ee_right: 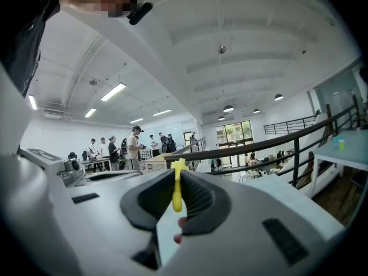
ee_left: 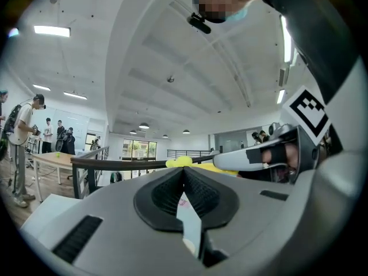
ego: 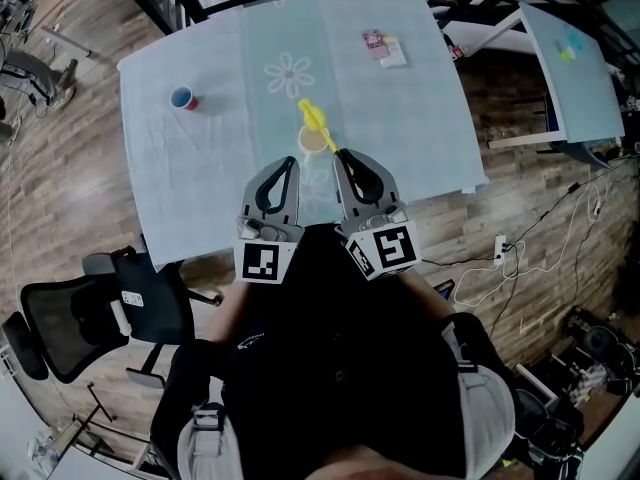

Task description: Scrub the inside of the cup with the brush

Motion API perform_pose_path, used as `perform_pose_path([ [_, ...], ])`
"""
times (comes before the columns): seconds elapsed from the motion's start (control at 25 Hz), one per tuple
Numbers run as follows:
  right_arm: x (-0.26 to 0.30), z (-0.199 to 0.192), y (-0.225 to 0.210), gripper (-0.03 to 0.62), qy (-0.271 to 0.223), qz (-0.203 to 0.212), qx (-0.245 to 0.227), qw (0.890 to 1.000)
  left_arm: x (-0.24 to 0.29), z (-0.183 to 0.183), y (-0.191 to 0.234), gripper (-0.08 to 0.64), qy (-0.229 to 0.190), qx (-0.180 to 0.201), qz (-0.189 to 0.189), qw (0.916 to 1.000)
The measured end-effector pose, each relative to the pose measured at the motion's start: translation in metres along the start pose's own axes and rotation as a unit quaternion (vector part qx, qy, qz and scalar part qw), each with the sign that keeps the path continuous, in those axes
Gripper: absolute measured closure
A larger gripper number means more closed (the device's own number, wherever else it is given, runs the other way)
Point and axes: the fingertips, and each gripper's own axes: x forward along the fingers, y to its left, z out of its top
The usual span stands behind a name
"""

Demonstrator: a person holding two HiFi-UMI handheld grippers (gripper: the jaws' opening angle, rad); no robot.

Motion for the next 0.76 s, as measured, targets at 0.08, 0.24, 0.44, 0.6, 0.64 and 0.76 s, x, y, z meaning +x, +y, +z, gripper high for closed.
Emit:
perform_pose_path([
  [0.08,-0.001,-0.001,0.0,0.554,0.003,0.001,-0.001,1.0,0.003,-0.003,-0.004,0.548,0.006,0.002,-0.005,1.0],
  [0.24,0.0,-0.002,0.001,0.554,0.006,0.002,-0.004,1.0,0.004,-0.01,-0.006,0.548,0.014,-0.011,-0.005,0.9998],
  [0.44,-0.002,-0.003,-0.001,0.554,0.01,-0.001,-0.006,1.0,0.006,-0.012,-0.003,0.548,0.015,-0.016,0.004,0.9998],
  [0.6,-0.001,-0.002,-0.002,0.554,0.013,-0.003,-0.005,1.0,0.008,-0.009,-0.001,0.548,0.008,-0.013,0.003,0.9999],
  [0.64,0.0,-0.002,-0.003,0.554,0.013,-0.004,-0.005,1.0,0.008,-0.009,-0.001,0.548,0.006,-0.011,0.002,0.9999],
  [0.76,0.0,-0.003,-0.003,0.554,0.013,-0.006,-0.005,1.0,0.009,-0.009,-0.002,0.548,0.004,-0.007,0.0,1.0],
])
